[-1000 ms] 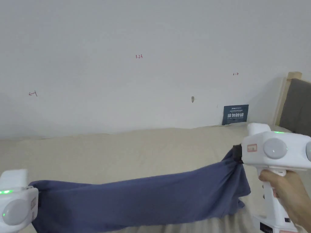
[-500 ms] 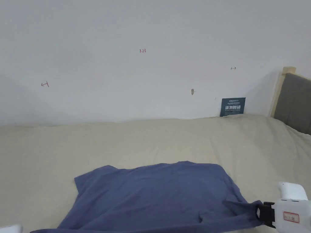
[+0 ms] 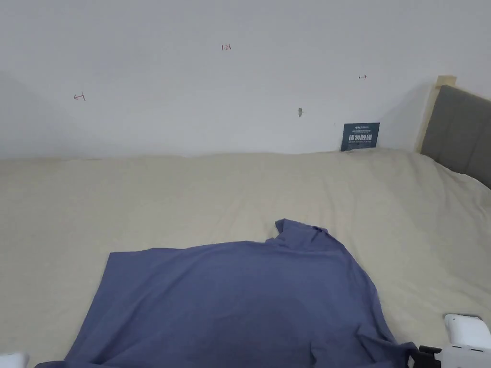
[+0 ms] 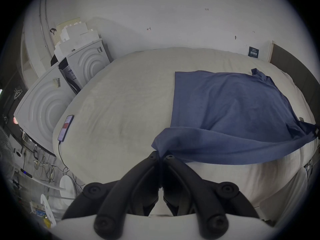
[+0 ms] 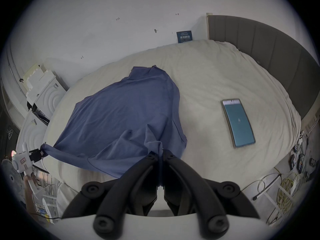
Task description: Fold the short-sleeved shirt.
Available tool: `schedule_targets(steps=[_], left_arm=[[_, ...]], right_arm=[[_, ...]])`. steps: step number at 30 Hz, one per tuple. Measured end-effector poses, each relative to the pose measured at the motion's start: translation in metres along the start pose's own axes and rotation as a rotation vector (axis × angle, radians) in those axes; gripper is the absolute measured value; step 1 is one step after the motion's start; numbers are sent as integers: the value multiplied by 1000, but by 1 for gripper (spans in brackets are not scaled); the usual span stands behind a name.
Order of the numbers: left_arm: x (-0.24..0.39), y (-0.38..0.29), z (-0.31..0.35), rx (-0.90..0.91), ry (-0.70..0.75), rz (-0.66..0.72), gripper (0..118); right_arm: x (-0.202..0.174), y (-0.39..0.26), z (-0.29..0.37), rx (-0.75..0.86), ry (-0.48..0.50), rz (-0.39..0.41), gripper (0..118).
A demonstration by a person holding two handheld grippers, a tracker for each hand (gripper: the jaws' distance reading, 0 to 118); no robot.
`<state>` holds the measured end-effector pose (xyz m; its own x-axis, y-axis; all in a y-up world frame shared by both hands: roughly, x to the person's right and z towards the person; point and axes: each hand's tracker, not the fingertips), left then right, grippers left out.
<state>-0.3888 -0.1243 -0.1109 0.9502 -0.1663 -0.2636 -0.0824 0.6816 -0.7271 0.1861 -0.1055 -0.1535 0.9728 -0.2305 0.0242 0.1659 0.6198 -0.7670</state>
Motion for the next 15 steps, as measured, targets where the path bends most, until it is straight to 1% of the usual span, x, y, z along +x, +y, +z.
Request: schedule_targets(steps=[2, 5, 6, 7, 8, 9, 10, 11, 12, 13, 14, 15], left_arm=[[-2, -10, 3, -5, -9, 15, 2], [2, -21, -5, -19, -20, 13, 3], [5, -23, -9, -26, -14, 2, 6], [7, -26, -12, -28, -15, 1, 15], [9, -30, -15, -22, -20, -6, 44], [10, -32, -16, -19, -20, -15, 75], [13, -34, -18, -28, -18, -21, 101], [14, -34, -19, -66, -16, -25, 110], [15, -36, -16, -65, -20, -16, 106], [15, -38, -8, -29, -36, 0, 105], [13, -39, 0, -14, -47, 4, 106], [12, -39, 5, -15, -45, 4, 106]], right_arm=[[-1, -8, 0, -5, 5, 7, 8], [-1, -19, -6, -15, -16, 18, 8], [0, -21, -9, -16, -17, 11, 9], [0, -23, -11, -15, -13, 5, 12], [0, -24, -14, -15, -2, -3, 30], [-1, -24, -16, -21, -7, -7, 55], [-3, -26, -16, -19, -19, -11, 86], [0, -27, -17, -11, -13, -14, 113], [0, -27, -17, -11, -11, -16, 118], [-2, -28, -15, 3, -12, -26, 118], [-2, -29, -10, 56, 13, -42, 118], [0, -30, -5, 58, 22, -46, 118]])
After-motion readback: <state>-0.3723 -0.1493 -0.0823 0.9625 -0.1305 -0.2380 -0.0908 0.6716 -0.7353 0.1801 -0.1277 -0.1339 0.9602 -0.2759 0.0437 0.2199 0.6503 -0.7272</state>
